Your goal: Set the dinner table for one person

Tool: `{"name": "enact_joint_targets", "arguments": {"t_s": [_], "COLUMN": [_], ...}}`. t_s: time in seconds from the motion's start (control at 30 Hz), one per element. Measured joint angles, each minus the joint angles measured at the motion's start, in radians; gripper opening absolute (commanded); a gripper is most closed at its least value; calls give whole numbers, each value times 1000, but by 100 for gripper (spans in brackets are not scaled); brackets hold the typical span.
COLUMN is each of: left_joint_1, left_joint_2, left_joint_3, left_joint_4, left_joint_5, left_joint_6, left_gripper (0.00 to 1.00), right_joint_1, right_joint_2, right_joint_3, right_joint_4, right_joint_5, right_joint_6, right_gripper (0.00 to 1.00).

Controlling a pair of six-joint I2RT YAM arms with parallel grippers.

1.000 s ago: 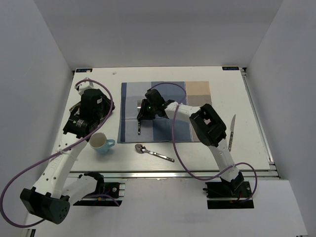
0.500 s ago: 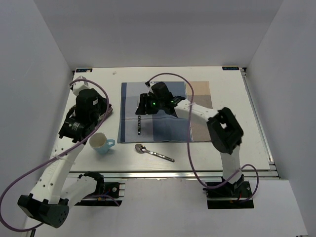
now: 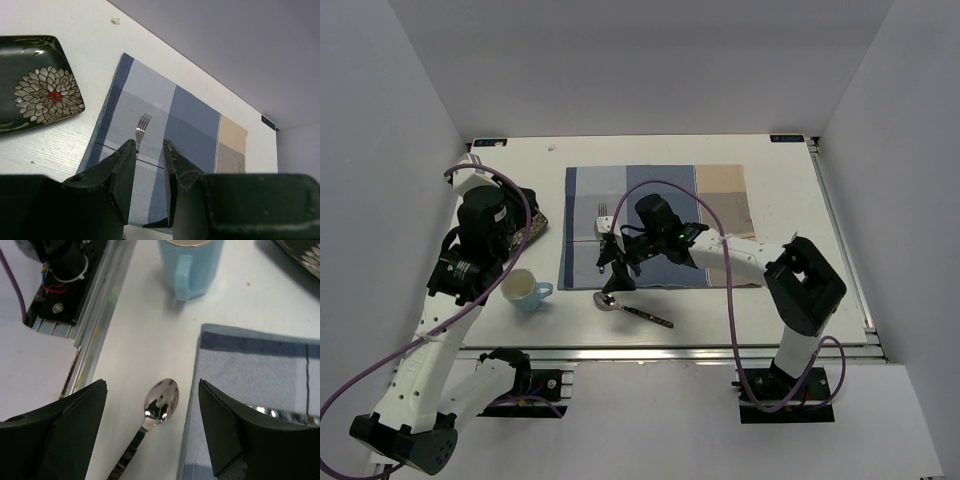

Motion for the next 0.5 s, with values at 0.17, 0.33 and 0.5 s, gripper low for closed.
{"name": "enact_joint_targets", "arguments": {"t_s": [0.17,0.33,0.5], "left_joint_1": [0,0,0], "left_joint_2": [-8,-10,-8], "left_joint_3": [0,2,29], "left_joint_4": [1,-8,-40], "left_joint_5": [4,4,11], "left_joint_6": [-11,-15,-14], "left_gripper": [40,40,40], "right_joint_1": [85,185,232], "right_joint_2": [75,158,244], "right_joint_3": [77,127,179], "right_joint_4": [22,94,139], "right_joint_5": [5,109,245], "right_joint_6": [-44,-16,39], "right_gripper": [80,78,75]}}
